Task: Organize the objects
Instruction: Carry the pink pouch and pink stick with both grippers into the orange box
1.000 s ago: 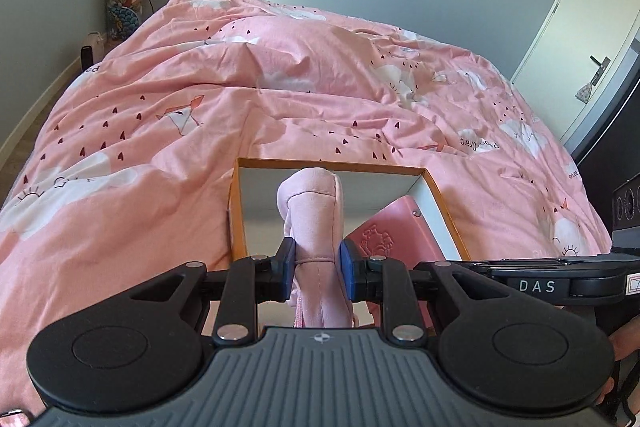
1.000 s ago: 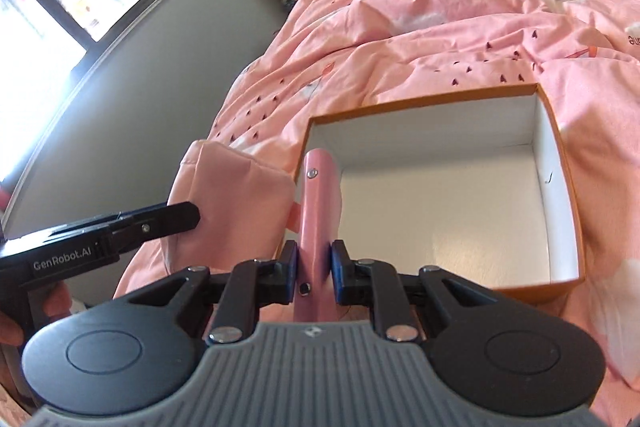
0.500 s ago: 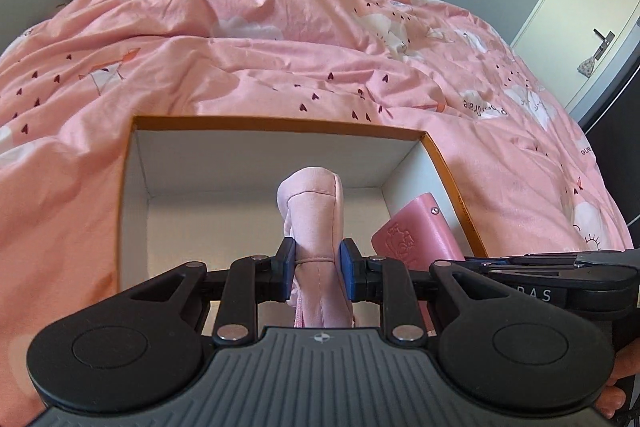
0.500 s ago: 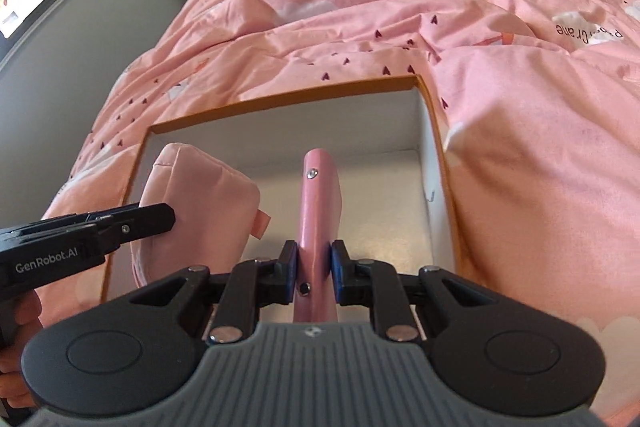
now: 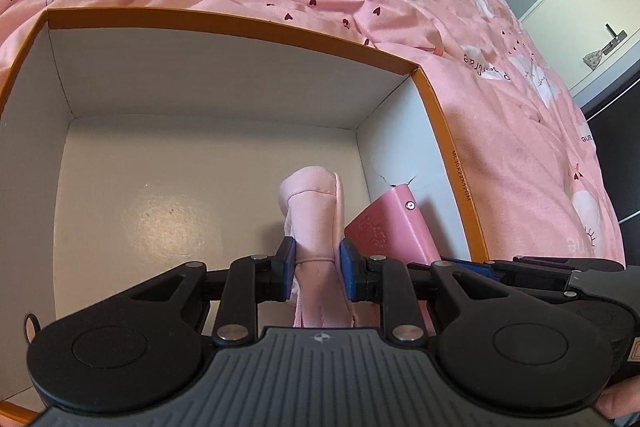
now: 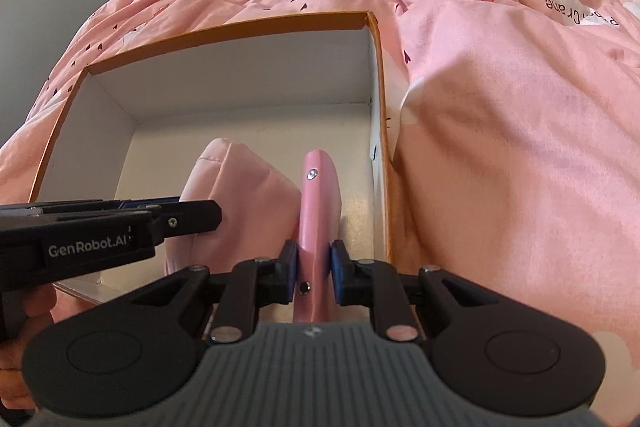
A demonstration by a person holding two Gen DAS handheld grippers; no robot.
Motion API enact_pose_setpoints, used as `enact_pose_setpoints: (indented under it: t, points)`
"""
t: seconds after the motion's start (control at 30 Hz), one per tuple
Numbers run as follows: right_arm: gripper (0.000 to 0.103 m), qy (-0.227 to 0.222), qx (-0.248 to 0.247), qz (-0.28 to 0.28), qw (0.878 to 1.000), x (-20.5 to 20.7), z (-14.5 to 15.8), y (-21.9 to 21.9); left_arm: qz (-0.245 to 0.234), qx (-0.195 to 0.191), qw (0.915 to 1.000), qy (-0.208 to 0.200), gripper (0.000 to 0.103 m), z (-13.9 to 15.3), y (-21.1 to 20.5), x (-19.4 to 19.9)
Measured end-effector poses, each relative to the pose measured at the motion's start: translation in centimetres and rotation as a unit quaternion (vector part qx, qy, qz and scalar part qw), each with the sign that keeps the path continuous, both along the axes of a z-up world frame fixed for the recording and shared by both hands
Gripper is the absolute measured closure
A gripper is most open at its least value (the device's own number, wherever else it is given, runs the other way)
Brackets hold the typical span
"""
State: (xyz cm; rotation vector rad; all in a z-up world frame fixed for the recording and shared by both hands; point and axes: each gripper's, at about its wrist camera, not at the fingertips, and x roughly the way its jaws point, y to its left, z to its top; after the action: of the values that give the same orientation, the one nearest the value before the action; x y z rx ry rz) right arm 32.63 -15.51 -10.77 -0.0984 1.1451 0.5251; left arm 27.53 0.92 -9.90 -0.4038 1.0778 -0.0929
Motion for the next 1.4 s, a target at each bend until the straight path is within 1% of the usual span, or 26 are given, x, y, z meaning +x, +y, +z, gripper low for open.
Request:
enact_pose_setpoints:
  t: [0.13,0.2,0.27,0.3,0.33,0.43,0.47,0.57,0.67,0.7,0.73,0.83,0.93,0.97,1.0,1.03,1.07,1.1,1.17,1.27,1.3,1.33,1.37,1.4]
  points:
    - [0.084,0.004,-0.007,0.000,1.000,0.2,0.0,0.0,-0.003,0.002,1.0000,0.008,0.076,0.1,-1.1,0.6]
    - [0.084,0.005,-0.019,0.006,1.000,0.2,-0.1,0.3,-0.001,0.002,0.9999,0.014,0.076,0.1,-1.4,0.8]
    - [0.084,0.002,-0.024,0.014,1.000,0.1,0.0,0.4,0.001,-0.009,0.9997,0.024,0.075,-0.1,-1.5,1.1]
    - [0.081,0.001,-0.027,0.015,1.000,0.1,0.1,0.4,0.003,-0.016,0.9995,0.028,0.075,-0.2,-1.4,1.3]
    - [0.081,-0.003,-0.030,0.016,0.999,0.1,0.2,0.3,0.003,-0.020,0.9993,0.031,0.074,-0.2,-1.4,1.4]
    - [0.080,-0.007,-0.023,0.018,1.000,0.1,0.9,-0.2,0.001,-0.029,0.9989,0.036,0.073,-0.3,-1.7,1.6]
    - [0.079,-0.011,-0.021,0.018,1.000,-0.1,1.3,-0.4,0.000,-0.029,0.9989,0.037,0.073,-0.3,-1.8,1.5]
    - [0.079,-0.049,-0.014,0.015,0.999,-0.9,3.0,-1.2,-0.001,-0.034,0.9986,0.041,0.072,-0.3,-1.9,1.8]
    - [0.079,-0.085,-0.005,0.000,0.996,-1.4,4.5,-2.2,0.006,-0.027,0.9987,0.043,0.073,-0.1,-1.7,1.7]
    - [0.079,-0.094,-0.005,-0.004,0.996,-1.5,4.9,-2.5,0.008,-0.010,0.9989,0.045,0.074,0.1,-1.7,1.6]
    - [0.079,-0.100,-0.005,-0.008,0.995,-1.6,5.2,-2.7,0.011,0.015,0.9987,0.047,0.075,0.5,-1.8,1.4]
    - [0.079,-0.105,-0.002,-0.010,0.994,-1.6,5.3,-3.1,0.010,0.083,0.9961,0.027,0.075,1.8,-2.3,0.6]
    - [0.079,-0.102,-0.001,-0.009,0.995,-1.6,4.9,-3.1,0.004,0.121,0.9926,0.011,0.075,2.7,-3.2,0.4]
    - [0.079,-0.100,-0.001,-0.007,0.995,-1.6,4.7,-3.0,0.000,0.139,0.9903,0.010,0.075,2.7,-3.8,0.5]
    - [0.079,-0.097,0.000,-0.005,0.995,-1.6,4.6,-2.9,-0.003,0.167,0.9859,0.004,0.075,2.7,-4.5,0.5]
    - [0.079,-0.096,0.001,-0.004,0.995,-1.7,4.5,-2.8,-0.009,0.203,0.9791,-0.008,0.075,2.7,-5.5,0.3]
    - [0.079,-0.096,0.002,-0.003,0.995,-1.7,4.5,-2.7,-0.012,0.229,0.9731,-0.019,0.075,2.7,-6.1,0.1]
    - [0.079,-0.097,0.003,-0.002,0.995,-1.8,4.5,-2.7,-0.012,0.240,0.9703,-0.025,0.076,2.8,-6.4,-0.1]
    - [0.079,-0.098,0.002,-0.003,0.995,-2.0,4.5,-2.9,-0.005,0.242,0.9696,-0.034,0.076,3.4,-6.1,-0.2]
    - [0.079,-0.093,0.005,-0.011,0.996,-2.0,4.3,-3.3,0.012,0.274,0.9598,-0.059,0.076,5.0,-5.5,-0.1]
    - [0.079,-0.090,0.008,-0.013,0.996,-2.0,4.2,-3.4,0.014,0.281,0.9577,-0.062,0.076,5.3,-5.5,-0.1]
    - [0.079,-0.088,0.010,-0.015,0.996,-1.9,4.1,-3.5,0.008,0.276,0.9592,-0.059,0.076,5.4,-5.5,0.0]
    - [0.079,-0.085,0.011,-0.015,0.996,-1.9,4.0,-3.4,-0.002,0.257,0.9652,-0.048,0.076,5.2,-5.5,0.3]
    - [0.079,-0.083,0.012,-0.016,0.996,-1.8,4.0,-3.4,-0.011,0.227,0.9733,-0.030,0.076,4.7,-5.3,0.5]
